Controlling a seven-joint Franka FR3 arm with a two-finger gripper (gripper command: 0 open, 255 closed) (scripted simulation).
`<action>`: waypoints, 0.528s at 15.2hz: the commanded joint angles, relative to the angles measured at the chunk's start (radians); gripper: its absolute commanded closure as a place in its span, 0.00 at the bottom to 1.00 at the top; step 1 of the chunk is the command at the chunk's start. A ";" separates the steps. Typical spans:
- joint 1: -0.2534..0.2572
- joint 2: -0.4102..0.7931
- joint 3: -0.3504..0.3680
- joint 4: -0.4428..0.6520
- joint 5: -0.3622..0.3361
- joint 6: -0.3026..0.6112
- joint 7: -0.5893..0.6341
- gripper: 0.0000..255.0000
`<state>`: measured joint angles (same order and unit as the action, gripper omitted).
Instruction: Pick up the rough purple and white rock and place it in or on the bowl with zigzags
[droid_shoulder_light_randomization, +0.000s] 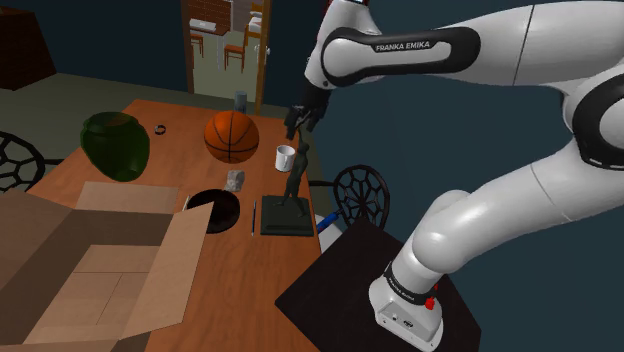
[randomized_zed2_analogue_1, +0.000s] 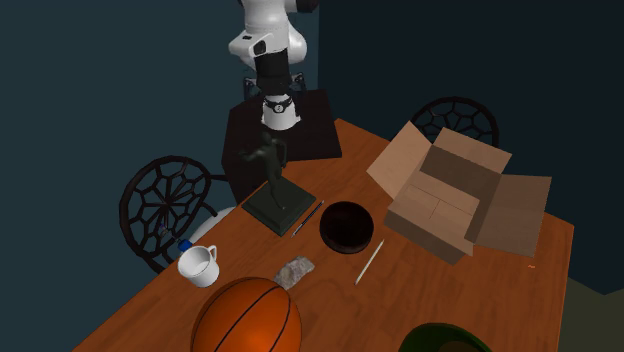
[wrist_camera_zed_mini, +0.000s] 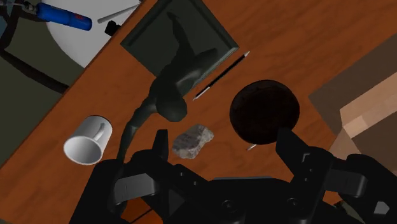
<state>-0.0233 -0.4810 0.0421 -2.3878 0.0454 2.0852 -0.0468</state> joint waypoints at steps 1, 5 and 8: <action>-0.004 0.065 -0.005 -0.001 0.014 0.066 0.011 0.00; -0.008 0.206 -0.013 0.023 0.048 0.179 0.031 0.00; -0.010 0.317 -0.020 0.055 0.079 0.256 0.040 0.00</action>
<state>-0.0302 -0.2004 0.0290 -2.3383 0.1132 2.3103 -0.0030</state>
